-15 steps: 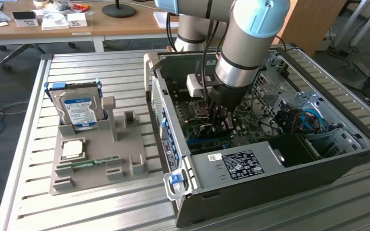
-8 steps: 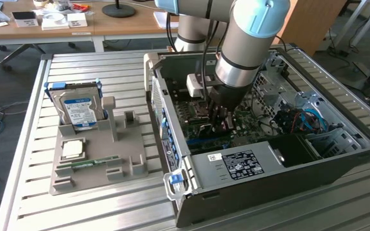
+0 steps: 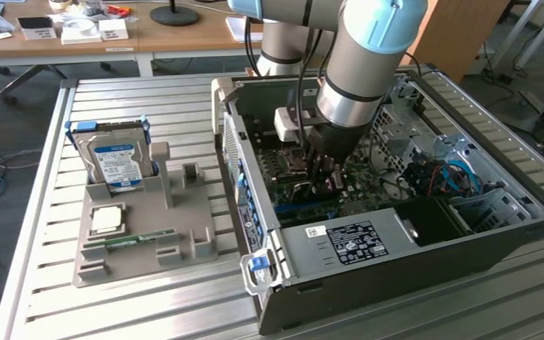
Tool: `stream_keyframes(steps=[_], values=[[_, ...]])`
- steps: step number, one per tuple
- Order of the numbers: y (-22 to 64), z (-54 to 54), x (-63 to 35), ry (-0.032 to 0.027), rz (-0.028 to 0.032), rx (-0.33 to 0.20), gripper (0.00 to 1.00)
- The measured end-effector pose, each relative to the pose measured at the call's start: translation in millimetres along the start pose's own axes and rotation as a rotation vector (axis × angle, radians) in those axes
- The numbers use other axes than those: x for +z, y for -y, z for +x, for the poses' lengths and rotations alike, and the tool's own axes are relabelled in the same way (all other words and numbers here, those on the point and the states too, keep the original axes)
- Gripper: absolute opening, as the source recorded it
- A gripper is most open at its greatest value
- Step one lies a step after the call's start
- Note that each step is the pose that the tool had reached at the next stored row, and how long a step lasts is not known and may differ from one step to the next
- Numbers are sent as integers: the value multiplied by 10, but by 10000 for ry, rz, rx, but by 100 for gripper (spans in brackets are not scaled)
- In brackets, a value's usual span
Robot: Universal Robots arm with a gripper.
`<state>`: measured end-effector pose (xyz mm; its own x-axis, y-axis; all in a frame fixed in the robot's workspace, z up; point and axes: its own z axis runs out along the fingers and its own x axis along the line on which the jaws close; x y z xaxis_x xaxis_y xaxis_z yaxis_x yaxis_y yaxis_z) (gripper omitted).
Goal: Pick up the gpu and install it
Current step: 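Insert the gpu into the slot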
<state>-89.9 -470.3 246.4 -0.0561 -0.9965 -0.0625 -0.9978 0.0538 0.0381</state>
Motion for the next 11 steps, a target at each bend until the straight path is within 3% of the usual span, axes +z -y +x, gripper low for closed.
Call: stream_keyframes(steps=[11], values=[[1, 1, 18, 3, 1, 0, 27]])
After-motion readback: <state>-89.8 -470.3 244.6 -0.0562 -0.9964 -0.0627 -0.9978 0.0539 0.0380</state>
